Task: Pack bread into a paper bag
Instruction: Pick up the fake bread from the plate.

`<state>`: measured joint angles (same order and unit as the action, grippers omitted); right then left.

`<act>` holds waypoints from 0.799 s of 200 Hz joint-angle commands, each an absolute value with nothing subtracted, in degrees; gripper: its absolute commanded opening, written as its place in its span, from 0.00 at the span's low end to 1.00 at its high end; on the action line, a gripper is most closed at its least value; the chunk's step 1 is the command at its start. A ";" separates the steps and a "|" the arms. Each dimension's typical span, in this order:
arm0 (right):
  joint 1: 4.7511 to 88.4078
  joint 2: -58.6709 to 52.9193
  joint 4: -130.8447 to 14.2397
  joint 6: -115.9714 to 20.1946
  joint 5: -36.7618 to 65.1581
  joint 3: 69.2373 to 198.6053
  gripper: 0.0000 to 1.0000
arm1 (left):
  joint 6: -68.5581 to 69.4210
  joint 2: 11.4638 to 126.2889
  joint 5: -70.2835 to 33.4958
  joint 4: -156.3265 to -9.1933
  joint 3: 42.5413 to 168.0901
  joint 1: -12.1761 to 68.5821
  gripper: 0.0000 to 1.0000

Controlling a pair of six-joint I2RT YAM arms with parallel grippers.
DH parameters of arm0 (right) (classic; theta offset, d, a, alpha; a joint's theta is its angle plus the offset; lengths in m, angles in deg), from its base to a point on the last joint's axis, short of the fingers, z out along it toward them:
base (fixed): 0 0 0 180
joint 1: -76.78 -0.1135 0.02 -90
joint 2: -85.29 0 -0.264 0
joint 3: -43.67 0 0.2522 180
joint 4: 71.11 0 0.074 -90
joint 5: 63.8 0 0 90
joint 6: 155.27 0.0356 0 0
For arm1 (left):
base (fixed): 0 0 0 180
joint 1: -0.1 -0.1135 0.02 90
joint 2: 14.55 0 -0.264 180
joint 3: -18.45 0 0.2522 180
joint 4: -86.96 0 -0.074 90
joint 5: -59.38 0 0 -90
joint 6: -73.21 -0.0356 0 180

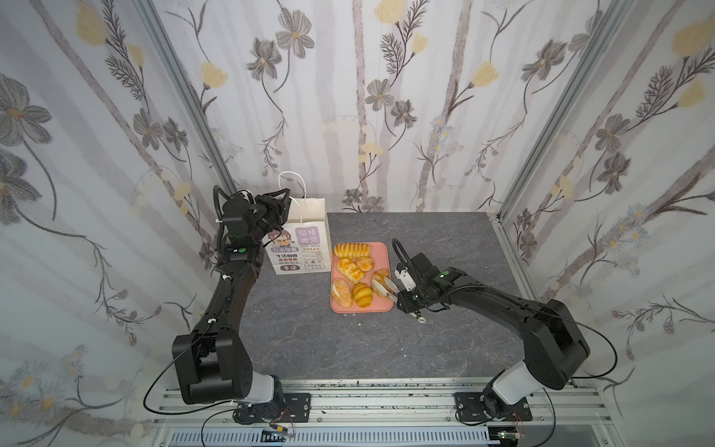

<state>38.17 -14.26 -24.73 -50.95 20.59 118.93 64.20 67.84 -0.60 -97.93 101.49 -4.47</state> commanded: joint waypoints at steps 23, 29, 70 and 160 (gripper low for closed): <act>38.11 -13.68 -25.10 -50.42 23.16 119.75 0.30 | 64.07 67.59 -0.77 -99.63 101.55 -4.55 0.33; 38.09 -13.44 -25.01 -50.42 23.29 119.81 0.29 | 64.07 67.60 -0.77 -99.58 101.64 -4.55 0.33; 37.91 -9.25 -21.86 -49.73 23.04 121.92 0.28 | 64.07 67.27 -0.65 -99.54 101.64 -4.50 0.33; 38.02 -4.10 -17.74 -52.59 18.81 146.55 0.32 | 64.16 66.86 -1.05 -99.45 100.84 -4.55 0.35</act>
<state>37.89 -0.77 -15.33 -50.79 21.64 139.82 64.22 67.49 -0.62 -97.93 101.29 -4.45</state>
